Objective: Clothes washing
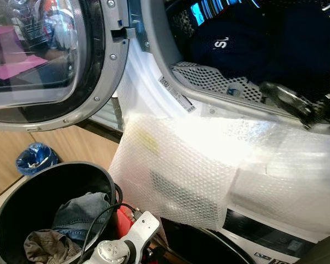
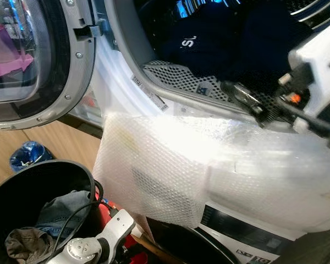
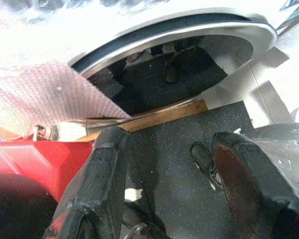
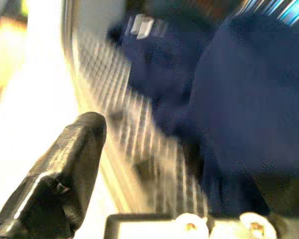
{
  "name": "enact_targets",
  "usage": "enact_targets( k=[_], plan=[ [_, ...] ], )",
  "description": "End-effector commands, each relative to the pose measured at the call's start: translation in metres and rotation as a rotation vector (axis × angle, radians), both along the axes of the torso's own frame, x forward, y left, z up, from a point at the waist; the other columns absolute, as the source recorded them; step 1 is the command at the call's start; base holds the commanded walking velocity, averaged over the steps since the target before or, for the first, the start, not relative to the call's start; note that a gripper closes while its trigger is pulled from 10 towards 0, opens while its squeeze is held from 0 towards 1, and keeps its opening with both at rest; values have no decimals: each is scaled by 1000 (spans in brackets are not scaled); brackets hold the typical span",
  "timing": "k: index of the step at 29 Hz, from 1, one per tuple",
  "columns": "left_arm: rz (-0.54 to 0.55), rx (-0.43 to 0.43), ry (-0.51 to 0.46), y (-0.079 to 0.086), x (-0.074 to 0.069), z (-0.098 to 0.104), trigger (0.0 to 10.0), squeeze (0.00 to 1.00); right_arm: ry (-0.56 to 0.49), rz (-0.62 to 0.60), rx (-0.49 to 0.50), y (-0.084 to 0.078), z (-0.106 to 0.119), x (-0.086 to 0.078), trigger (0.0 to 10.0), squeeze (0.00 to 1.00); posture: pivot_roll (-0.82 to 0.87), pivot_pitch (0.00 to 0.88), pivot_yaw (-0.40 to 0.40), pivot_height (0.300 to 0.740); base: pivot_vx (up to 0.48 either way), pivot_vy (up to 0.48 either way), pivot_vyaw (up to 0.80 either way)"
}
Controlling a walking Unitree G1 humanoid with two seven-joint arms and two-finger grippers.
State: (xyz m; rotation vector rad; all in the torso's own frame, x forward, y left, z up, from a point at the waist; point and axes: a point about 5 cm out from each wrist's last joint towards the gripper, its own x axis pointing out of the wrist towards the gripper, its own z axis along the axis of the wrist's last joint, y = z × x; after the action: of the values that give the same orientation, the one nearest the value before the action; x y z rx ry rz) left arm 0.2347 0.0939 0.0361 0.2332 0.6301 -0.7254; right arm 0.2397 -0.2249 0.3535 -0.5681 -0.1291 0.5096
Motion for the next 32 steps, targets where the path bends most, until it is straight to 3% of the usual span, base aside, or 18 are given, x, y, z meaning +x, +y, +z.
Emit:
enact_targets(
  k=[1,9,15,17,26,32],
  plan=[
    [-10,8,9,0,-2,-2,10000,0,-61,15,-36,-1,9,-9,10000,0,-137,125,19,740,0,0,0],
    [-13,5,11,-1,-2,-2,10000,0,-65,-4,-52,-21,11,-18,10000,0,-144,126,21,740,0,0,0],
    [-12,6,11,0,-2,-2,10000,0,-32,50,-109,-32,-1,-31,10000,0,-147,127,24,740,0,0,0],
    [-21,9,13,0,-2,-2,10000,0,26,83,-143,-39,-15,-38,10000,0,-154,126,28,740,0,0,0],
    [-29,12,11,0,-1,-2,10000,0,39,275,-135,-15,-22,-47,10000,0,-149,125,32,740,0,0,0],
    [-28,13,9,0,-1,-2,10000,0,30,262,-61,-3,-25,-28,10000,0,-143,123,29,740,0,0,0]
  ],
)
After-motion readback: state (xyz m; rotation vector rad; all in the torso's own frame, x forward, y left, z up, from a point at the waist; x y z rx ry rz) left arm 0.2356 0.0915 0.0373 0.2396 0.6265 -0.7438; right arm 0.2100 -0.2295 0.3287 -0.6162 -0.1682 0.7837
